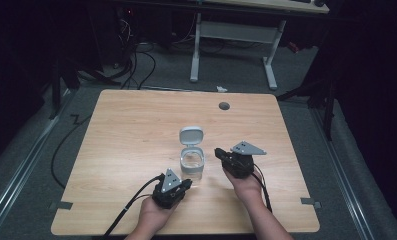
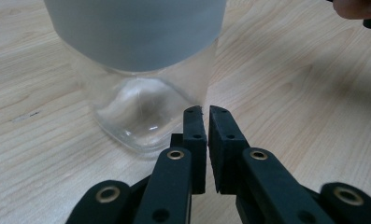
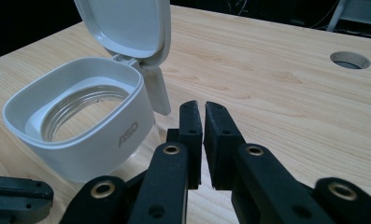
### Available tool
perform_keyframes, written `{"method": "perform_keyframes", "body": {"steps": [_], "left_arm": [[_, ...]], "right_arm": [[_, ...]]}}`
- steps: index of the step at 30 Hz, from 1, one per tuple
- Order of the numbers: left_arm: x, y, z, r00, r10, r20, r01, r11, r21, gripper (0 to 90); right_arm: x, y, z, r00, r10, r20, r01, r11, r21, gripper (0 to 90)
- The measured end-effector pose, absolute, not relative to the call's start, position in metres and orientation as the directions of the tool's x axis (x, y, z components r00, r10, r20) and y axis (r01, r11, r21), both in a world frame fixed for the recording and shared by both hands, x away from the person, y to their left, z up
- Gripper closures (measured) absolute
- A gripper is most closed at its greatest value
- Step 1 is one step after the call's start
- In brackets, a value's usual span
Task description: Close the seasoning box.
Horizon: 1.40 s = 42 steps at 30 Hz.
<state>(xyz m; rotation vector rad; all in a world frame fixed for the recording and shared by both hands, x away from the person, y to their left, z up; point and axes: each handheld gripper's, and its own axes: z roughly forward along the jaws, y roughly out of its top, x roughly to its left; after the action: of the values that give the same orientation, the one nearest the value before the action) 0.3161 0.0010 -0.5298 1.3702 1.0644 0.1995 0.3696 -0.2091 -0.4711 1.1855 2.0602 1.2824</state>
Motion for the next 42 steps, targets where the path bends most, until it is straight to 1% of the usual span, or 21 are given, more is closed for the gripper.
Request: {"method": "perform_keyframes", "body": {"steps": [8, 15, 19, 25, 30, 33, 36, 42], "left_arm": [[0.323, 0.003, -0.532, 0.520, 0.693, -0.499, 0.435, 0.289, 0.853, 86.7], [0.324, 0.006, -0.533, 0.503, 0.702, -0.503, 0.422, 0.308, 0.852, 87.7], [0.325, 0.008, -0.532, 0.489, 0.697, -0.525, 0.418, 0.340, 0.842, 87.8], [0.325, 0.008, -0.532, 0.491, 0.702, -0.516, 0.414, 0.333, 0.847, 88.4], [0.326, 0.008, -0.533, 0.486, 0.702, -0.521, 0.424, 0.331, 0.843, 88.5], [0.326, 0.008, -0.533, 0.483, 0.703, -0.523, 0.425, 0.334, 0.841, 88.4], [0.328, 0.009, -0.532, 0.471, 0.700, -0.537, 0.434, 0.346, 0.832, 88.2], [0.327, 0.010, -0.532, 0.473, 0.700, -0.535, 0.423, 0.352, 0.835, 87.7]], "right_arm": [[0.378, -0.205, -0.466, -0.542, 0.837, 0.071, 0.429, 0.203, 0.880, 89.9], [0.395, -0.197, -0.465, -0.539, 0.838, 0.084, 0.439, 0.195, 0.877, 90.0], [0.408, -0.193, -0.464, -0.526, 0.847, 0.077, 0.435, 0.190, 0.880, 90.0], [0.424, -0.189, -0.458, -0.519, 0.852, 0.078, 0.443, 0.190, 0.876, 90.0], [0.434, -0.185, -0.446, -0.522, 0.850, 0.077, 0.430, 0.184, 0.884, 90.0], [0.436, -0.182, -0.441, -0.525, 0.846, 0.091, 0.423, 0.166, 0.891, 90.0], [0.437, -0.179, -0.438, -0.536, 0.839, 0.096, 0.425, 0.170, 0.889, 90.0], [0.432, -0.174, -0.437, -0.563, 0.820, 0.100, 0.419, 0.179, 0.890, 90.0]]}}
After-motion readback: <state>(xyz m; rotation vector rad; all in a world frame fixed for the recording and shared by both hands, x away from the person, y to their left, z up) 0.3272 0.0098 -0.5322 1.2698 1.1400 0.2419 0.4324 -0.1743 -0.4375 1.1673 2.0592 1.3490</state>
